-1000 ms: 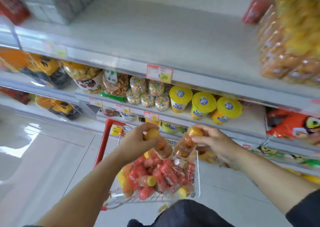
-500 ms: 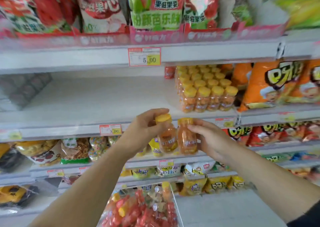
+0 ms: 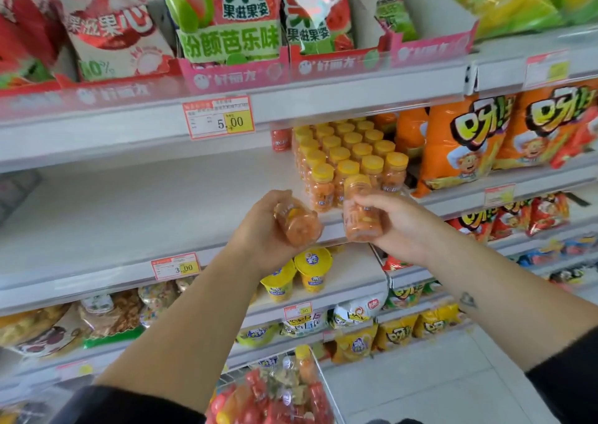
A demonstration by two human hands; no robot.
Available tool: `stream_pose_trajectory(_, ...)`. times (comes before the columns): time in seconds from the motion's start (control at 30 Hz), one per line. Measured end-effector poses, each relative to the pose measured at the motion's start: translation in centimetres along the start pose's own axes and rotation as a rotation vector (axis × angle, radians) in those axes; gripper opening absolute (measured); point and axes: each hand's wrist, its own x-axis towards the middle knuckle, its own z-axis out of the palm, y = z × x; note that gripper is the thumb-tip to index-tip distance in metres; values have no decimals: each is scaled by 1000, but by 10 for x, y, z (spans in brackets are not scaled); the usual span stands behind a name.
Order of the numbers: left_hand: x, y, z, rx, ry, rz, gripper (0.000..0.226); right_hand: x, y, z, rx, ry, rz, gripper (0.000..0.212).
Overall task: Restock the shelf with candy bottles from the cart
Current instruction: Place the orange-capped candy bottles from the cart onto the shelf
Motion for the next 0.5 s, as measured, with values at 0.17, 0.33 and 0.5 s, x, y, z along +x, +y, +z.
stream_pose_trajectory(0.17, 6, 4, -11, 148, 44, 144, 11, 14, -9, 4, -227, 58, -283, 33)
stream_pose_trajectory(0.33, 19, 12, -12, 193, -7, 257, 34, 27, -32, 3, -563, 186, -475, 44)
stream_pose_trajectory(0.5, 23, 11, 0, 321, -5, 367, 43, 43, -45, -2, -653, 235, -563, 52)
